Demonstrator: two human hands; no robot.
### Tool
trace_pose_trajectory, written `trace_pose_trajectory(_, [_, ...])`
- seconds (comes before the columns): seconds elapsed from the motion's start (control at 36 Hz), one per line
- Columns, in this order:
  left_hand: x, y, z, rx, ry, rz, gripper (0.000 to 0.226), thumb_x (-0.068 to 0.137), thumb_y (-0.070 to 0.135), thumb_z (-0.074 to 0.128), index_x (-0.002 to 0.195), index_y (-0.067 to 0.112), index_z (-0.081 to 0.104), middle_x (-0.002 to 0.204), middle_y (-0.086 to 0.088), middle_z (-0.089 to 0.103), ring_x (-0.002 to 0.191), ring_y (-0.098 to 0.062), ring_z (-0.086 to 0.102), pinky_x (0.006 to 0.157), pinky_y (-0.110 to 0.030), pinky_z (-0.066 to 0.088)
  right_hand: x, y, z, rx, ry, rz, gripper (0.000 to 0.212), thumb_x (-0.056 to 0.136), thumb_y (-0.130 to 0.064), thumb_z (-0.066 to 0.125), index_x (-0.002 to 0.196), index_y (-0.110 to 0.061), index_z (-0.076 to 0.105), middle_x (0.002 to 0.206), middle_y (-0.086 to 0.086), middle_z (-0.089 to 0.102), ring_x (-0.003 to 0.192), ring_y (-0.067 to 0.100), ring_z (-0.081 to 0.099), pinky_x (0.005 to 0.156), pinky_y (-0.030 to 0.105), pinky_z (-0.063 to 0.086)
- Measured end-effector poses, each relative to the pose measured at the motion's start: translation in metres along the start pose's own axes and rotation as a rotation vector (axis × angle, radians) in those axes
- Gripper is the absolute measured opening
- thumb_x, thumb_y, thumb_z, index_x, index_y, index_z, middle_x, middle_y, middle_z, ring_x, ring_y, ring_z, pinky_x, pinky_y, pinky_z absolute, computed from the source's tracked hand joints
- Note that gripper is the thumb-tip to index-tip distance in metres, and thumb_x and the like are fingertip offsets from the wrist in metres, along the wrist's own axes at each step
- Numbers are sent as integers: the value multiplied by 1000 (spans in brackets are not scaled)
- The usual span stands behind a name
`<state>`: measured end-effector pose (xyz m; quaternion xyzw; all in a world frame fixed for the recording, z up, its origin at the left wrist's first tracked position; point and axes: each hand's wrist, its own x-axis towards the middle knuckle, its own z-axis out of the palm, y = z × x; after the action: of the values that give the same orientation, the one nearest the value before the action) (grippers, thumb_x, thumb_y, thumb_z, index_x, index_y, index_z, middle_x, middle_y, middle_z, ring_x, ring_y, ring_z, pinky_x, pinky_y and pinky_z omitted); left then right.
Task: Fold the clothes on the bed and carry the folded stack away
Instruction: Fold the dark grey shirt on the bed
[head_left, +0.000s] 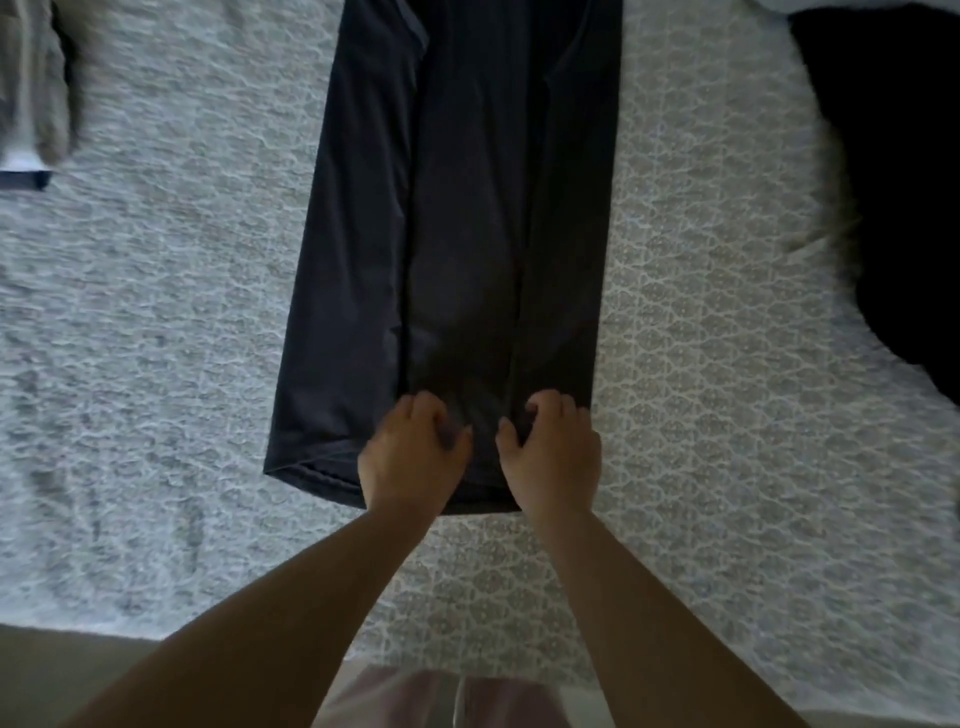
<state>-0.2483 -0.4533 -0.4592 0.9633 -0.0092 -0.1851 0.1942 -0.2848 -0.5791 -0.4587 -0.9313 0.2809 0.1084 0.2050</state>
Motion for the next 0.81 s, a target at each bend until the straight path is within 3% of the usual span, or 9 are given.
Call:
trace_pose_trajectory(0.06, [12,-12,-7,43,94,54,29,75,35,71,90,21,50,94,-2,52,90,-26,54,67,-37,42,6,-6,4,-83,-101,25,40,87,-48,52,111,-16,51,106,2,55,102,23,52,81,36,43])
trace_pose_trajectory(0.14, [29,-30,-13,140,28,33,34,80,27,64,109,16,51,110,-8,52,104,-30,50,81,-42,40,14,-7,6,-205,-209,44,35,89,-41,49,108,-12,55,106,6,57,98,26,57,74,33,41])
trace_pose_trajectory(0.25, [37,-48,-19,107,-48,26,37,89,24,51,125,19,47,116,-8,56,95,-34,59,68,-38,43,19,-8,1,-257,-211,-24,19,88,-32,48,84,-14,51,86,4,54,85,26,59,63,29,32])
trace_pose_trajectory(0.39, [36,-68,-36,156,-57,130,40,89,24,51,129,19,52,118,-7,55,90,-35,62,66,-38,45,10,-14,0,-258,-159,-105,18,87,-29,47,78,-14,42,76,0,41,77,24,54,61,29,31])
trace_pose_trajectory(0.5, [33,-72,-49,255,-106,230,42,87,22,53,129,19,54,115,-7,57,85,-35,63,65,-38,49,7,-14,1,-237,-169,-92,18,86,-29,47,79,-13,45,75,-1,42,73,21,49,59,28,30])
trace_pose_trajectory(0.58, [33,-72,-50,361,-121,330,43,87,22,52,130,21,54,111,-5,58,89,-28,62,70,-36,47,5,-16,1,-220,-183,-136,18,85,-28,49,81,-11,49,80,2,48,82,24,55,61,28,35])
trace_pose_trajectory(0.69, [29,-71,-42,530,-137,396,42,85,31,52,127,26,52,114,2,53,101,-20,54,72,-31,38,1,-15,5,-313,-249,-281,29,87,-36,51,103,-13,56,107,4,50,103,23,47,80,34,39])
trace_pose_trajectory(0.81, [21,-78,-37,498,-148,444,61,80,48,52,134,19,50,123,-3,53,111,-23,49,85,-38,40,-14,-10,9,-405,-256,-401,50,77,-47,61,115,-16,53,121,4,45,110,24,43,84,36,39])
